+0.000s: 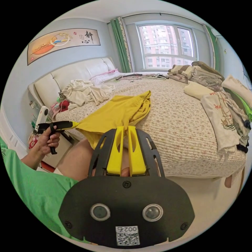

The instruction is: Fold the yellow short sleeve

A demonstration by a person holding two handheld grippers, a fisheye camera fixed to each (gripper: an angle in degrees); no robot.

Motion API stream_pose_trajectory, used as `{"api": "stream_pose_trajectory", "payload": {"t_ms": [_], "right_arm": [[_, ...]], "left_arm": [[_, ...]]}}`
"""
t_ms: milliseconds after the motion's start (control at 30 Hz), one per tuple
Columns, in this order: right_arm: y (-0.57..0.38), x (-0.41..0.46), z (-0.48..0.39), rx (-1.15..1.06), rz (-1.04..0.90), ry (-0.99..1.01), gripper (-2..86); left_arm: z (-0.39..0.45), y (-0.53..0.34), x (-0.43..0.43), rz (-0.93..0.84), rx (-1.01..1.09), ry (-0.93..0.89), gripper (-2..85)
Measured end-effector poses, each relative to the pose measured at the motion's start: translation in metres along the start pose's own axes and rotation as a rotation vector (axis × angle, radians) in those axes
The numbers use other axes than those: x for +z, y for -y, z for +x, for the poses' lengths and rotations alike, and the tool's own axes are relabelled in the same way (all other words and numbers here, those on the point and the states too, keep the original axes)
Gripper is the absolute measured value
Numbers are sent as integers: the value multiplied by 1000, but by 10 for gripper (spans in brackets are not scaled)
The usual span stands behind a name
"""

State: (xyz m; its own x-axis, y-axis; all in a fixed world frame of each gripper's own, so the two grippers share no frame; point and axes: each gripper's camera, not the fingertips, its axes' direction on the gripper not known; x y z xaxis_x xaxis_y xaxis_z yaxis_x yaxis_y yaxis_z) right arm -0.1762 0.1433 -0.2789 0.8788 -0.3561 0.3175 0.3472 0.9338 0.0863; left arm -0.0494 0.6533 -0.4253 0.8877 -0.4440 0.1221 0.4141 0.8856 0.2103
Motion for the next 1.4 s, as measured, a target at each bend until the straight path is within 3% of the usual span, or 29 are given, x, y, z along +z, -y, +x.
{"api": "stream_pose_trajectory", "payload": {"t_ms": [133, 400, 533, 600, 700, 800, 1000, 1267, 1400], "right_arm": [[29, -10, 4, 71, 45, 55, 14], [127, 15, 6, 116, 103, 8, 11], [170, 41, 13, 119, 139, -50, -2], [176, 41, 4, 113, 162, -93, -5], [157, 16, -44, -28, 324, -110, -8], [115, 2, -91, -147, 404, -206, -9], [55, -3, -118, -285, 285, -368, -9], [41, -25, -121, -302, 183, -254, 3], [34, 6, -147, -429, 75, -375, 138]], "left_arm": [[10, 22, -9, 41, -37, -30, -10], [55, 135, 3, 166, -17, 93, -11], [36, 196, 42, 120, -131, 84, -10], [20, 229, 69, 109, -183, 173, -9], [-4, 252, 95, 92, -249, 233, -9], [-19, 251, 115, 66, -270, 226, -9], [-14, 200, 91, 88, -111, 116, -9], [10, 114, 16, 153, 148, 103, -7], [46, 87, 21, 99, 343, 224, 8]]}}
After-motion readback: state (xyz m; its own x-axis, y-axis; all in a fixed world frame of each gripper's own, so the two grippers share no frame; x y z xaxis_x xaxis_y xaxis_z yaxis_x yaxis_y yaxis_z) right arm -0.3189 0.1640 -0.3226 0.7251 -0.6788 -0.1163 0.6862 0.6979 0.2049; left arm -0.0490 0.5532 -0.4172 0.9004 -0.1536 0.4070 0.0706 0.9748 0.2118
